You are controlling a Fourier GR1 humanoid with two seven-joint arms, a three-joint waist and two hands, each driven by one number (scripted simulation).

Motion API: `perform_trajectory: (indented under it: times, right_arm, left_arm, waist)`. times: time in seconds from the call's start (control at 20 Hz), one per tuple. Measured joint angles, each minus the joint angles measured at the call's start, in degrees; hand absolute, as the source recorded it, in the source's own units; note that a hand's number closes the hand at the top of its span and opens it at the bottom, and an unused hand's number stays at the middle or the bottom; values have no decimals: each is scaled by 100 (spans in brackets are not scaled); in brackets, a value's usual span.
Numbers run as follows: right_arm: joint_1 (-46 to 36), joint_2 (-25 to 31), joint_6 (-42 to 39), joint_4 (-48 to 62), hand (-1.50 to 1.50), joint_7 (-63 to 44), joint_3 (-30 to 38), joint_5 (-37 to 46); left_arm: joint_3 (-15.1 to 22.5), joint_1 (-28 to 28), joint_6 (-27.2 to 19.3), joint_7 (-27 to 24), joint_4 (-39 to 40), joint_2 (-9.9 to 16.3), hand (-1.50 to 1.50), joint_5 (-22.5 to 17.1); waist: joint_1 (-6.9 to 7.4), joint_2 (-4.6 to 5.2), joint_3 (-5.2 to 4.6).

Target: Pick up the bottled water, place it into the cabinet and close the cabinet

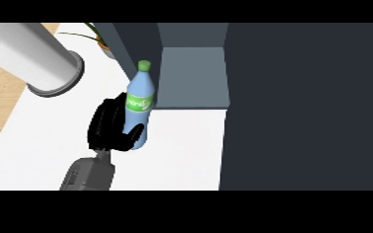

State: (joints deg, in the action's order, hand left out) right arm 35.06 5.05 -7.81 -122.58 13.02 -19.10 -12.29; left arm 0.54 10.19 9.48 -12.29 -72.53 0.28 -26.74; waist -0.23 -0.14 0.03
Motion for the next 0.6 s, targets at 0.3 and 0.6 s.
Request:
perform_trajectory:
  times: [0.3,0.6]
  right_arm:
    - [-56,-13,72,90,-150,69,-140,120]
    - [-45,42,106,37,-150,40,-155,63]
  left_arm:
    - [720,597,-1232,306,-338,-20,150,31]
    - [1091,1352,-2060,277,-24,-7,150,116]
  waist:
    - [-22,5,-1]
    - [-33,-6,-4]
